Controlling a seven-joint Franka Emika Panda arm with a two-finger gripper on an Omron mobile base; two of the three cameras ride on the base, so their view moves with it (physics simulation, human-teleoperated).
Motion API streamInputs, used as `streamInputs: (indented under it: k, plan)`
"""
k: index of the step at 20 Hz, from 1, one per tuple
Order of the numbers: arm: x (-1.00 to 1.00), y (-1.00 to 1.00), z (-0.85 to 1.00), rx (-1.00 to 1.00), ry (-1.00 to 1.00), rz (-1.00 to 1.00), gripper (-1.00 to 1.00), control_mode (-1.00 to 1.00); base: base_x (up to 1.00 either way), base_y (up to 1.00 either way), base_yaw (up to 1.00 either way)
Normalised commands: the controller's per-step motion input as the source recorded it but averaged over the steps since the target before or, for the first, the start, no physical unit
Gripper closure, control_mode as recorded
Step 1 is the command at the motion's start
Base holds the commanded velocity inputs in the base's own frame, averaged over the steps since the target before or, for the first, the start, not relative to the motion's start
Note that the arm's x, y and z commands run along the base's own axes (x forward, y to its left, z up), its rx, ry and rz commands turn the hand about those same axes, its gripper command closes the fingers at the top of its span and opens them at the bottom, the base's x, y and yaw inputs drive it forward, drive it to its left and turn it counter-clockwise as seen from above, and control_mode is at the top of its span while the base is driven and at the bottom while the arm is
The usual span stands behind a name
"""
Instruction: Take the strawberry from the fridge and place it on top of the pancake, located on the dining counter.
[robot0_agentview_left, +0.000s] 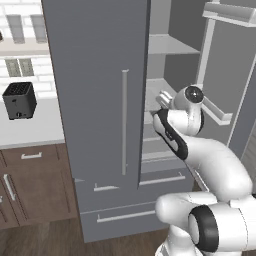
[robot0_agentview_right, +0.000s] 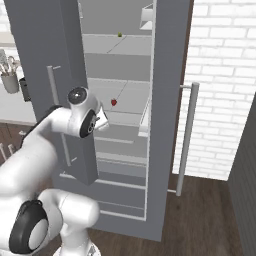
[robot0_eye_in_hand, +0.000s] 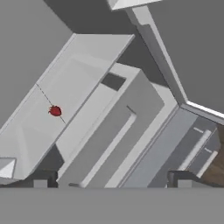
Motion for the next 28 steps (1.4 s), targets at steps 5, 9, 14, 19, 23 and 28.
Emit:
streamInputs:
  k: [5,9,14,19,23,28]
  plan:
    - [1.00,-0.25,0.00,0.09,-0.01,-0.09,-1.00,-1.00,0.00,0.00,0.00]
    - [0.99,-0.05,0.00,0.11,0.00,0.00,-1.00,-1.00,0.00,0.00,0.00]
    - [0.52,0.38,-0.08,0.03,0.00,0.18,-1.00,-1.00,0.00,0.00,0.00]
    - [-0.05,0.74,-0.04,-0.02,-0.08,0.20,-1.00,-1.00,0.00,0.00,0.00]
    - [-0.86,0.84,0.00,-0.11,-0.20,0.22,-1.00,-1.00,0.00,0.00,0.00]
    - [-1.00,0.98,0.00,-0.22,-0.31,0.23,-1.00,-1.00,0.00,0.00,0.00]
